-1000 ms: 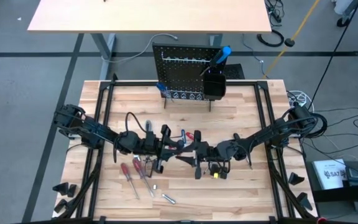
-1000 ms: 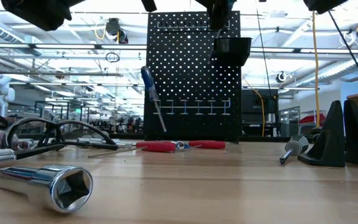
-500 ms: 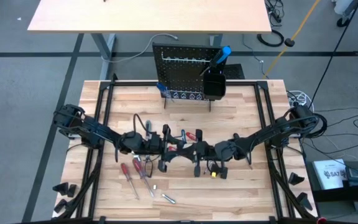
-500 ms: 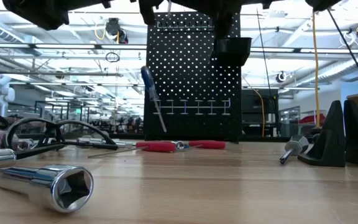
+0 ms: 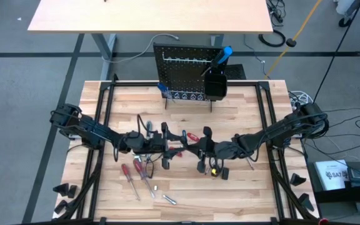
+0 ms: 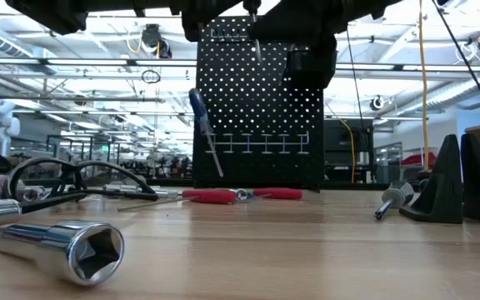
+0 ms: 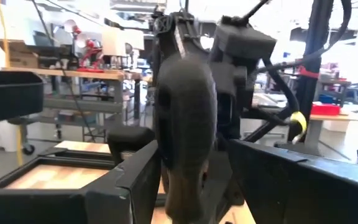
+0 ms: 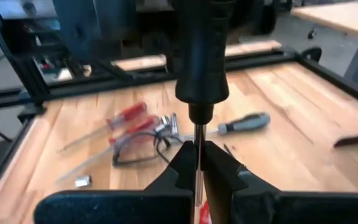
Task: Hang tools onto peg board
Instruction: Hang the black screwdriver onto the peg board
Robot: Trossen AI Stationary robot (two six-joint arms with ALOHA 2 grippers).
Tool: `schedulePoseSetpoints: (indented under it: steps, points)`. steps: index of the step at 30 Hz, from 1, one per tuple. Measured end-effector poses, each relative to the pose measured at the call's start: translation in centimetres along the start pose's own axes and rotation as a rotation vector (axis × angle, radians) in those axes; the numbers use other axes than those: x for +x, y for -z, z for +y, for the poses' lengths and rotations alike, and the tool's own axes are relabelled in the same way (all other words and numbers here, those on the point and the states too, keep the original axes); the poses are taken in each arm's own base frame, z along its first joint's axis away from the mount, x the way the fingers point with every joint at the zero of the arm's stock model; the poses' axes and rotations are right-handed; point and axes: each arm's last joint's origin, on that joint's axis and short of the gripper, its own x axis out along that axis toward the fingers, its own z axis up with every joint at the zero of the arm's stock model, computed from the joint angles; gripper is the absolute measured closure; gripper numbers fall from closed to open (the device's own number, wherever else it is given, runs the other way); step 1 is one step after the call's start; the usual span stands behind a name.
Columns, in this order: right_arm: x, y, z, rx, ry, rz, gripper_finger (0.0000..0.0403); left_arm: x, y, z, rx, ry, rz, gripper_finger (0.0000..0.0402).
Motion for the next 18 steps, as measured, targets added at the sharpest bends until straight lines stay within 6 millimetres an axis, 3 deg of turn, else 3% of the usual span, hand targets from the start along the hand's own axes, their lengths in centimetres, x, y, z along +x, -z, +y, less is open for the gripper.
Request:
schedulePoseSetpoints:
  steps: [8,18]
  points:
    - [0.11,0.42,-0.27,0.005,0.017,0.036,0.0399,0.10,-0.19,0.52,-0.005,-0.040,-0.014,0.0213]
    - [0.20,0.46,-0.49,0.003,0.026,0.043,0.0399,0.11,-0.04,0.72,-0.006,-0.086,0.001,0.0277]
